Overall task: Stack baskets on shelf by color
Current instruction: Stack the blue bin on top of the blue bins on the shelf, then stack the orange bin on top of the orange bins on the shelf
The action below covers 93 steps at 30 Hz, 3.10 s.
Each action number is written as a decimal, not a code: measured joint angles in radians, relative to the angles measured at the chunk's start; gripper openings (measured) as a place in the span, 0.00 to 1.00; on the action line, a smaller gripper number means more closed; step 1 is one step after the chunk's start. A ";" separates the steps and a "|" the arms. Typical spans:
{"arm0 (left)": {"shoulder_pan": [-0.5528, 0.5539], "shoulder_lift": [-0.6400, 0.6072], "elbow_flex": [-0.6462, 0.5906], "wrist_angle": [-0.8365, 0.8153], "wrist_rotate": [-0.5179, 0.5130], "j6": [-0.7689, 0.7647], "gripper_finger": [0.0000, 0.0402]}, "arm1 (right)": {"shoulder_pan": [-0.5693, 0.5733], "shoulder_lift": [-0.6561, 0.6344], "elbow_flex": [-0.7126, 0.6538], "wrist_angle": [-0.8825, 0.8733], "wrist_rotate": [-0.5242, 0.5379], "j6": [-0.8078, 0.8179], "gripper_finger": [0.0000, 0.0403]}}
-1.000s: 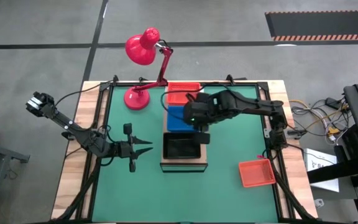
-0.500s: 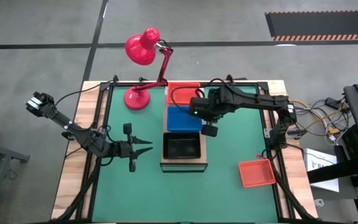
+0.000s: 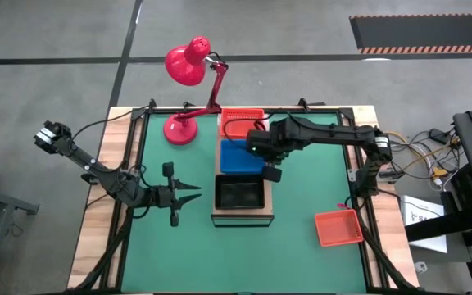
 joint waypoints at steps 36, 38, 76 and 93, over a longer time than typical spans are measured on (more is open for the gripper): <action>0.000 0.000 -0.001 -0.001 0.000 -0.028 0.17 | 0.391 -0.214 -0.175 0.081 0.003 0.335 0.02; 0.000 0.000 -0.001 0.001 0.000 -0.050 0.17 | 0.441 -0.238 -0.227 0.093 0.001 0.434 0.02; -0.001 0.007 0.004 0.015 0.005 -0.137 0.17 | 1.026 -0.259 -0.830 0.272 -0.383 1.013 0.35; -0.001 0.008 0.003 0.015 0.006 -0.153 0.17 | 0.978 -0.261 -0.825 0.280 -0.205 1.091 0.03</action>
